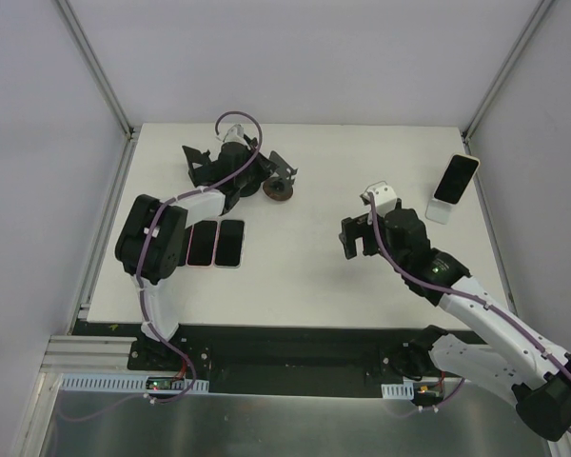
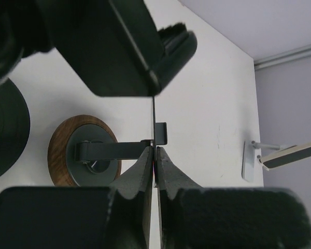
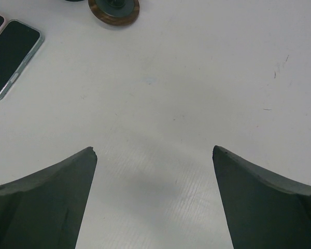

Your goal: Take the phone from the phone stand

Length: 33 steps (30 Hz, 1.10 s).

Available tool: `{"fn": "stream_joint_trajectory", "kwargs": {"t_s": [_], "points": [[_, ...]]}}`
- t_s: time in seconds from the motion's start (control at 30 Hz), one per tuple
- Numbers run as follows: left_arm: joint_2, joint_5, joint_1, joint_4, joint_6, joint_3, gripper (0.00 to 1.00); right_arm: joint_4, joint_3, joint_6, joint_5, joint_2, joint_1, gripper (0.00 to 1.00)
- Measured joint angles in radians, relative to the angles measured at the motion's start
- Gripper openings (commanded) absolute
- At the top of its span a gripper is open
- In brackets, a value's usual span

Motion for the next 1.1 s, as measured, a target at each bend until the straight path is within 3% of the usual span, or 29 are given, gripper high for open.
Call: {"fn": "stream_joint_trajectory", "kwargs": {"t_s": [0.2,0.43,0.57,0.9,1.1], "points": [[0.061,-0.018,0.000,0.064,-0.005,0.045,0.07,-0.013,-0.008,0.003,0.000,-0.007,-0.008,0.96],[0.081,-0.018,0.006,0.104,-0.023,0.043,0.20,-0.015,-0.008,0.006,0.000,-0.007,-0.011,0.96],[0.081,-0.017,0.008,0.122,-0.033,0.017,0.41,-0.017,-0.008,0.010,0.000,-0.005,-0.011,0.96],[0.064,-0.009,0.014,0.133,-0.041,-0.071,0.72,-0.019,-0.007,0.022,0.004,0.010,-0.011,0.96],[-0.026,0.004,0.014,0.065,-0.005,-0.109,0.98,-0.058,0.038,0.026,0.056,0.051,-0.026,0.96]]}}
